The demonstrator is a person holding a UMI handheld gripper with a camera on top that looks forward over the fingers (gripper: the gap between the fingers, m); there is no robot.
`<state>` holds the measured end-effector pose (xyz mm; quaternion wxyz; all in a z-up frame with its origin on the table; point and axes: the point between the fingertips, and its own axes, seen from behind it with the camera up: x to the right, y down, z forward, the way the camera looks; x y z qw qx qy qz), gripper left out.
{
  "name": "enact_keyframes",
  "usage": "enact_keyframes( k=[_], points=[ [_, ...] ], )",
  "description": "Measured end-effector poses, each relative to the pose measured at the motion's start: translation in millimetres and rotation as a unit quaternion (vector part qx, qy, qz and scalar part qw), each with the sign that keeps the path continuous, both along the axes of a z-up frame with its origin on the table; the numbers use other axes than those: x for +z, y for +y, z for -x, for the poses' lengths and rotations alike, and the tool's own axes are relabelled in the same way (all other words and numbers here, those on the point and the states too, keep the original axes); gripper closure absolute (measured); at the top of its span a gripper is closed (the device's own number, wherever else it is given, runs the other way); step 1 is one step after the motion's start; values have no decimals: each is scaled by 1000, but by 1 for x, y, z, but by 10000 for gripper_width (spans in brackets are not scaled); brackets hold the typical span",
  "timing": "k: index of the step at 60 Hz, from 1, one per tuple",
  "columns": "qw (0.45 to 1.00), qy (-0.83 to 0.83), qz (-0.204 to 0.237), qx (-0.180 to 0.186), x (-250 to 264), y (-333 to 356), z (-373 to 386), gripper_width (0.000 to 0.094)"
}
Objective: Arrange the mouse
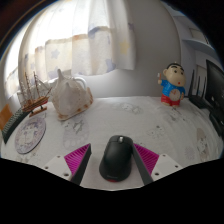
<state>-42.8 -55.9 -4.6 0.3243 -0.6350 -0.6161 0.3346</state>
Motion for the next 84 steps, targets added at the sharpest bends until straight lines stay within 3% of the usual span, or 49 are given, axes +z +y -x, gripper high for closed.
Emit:
enact_keyframes(
  k=[11,20,34,43,55,65,72,82,84],
  points=[
    [1000,-3,-5,12,-3,-9,16,131],
    [999,-7,-38,2,-9,4,19,415],
    [999,-22,-38,3,0,0,21,498],
    [999,17,-34,14,74,-39,33,506],
    [994,73,31,78,153,-183,48,506],
    [993,31,47,105,85,-290,49,509],
    [994,-14,24,109,28,-327,49,503],
    [994,-25,3,107,2,-338,48,408],
    [994,-33,-4,105,1,-335,46,334]
  ],
)
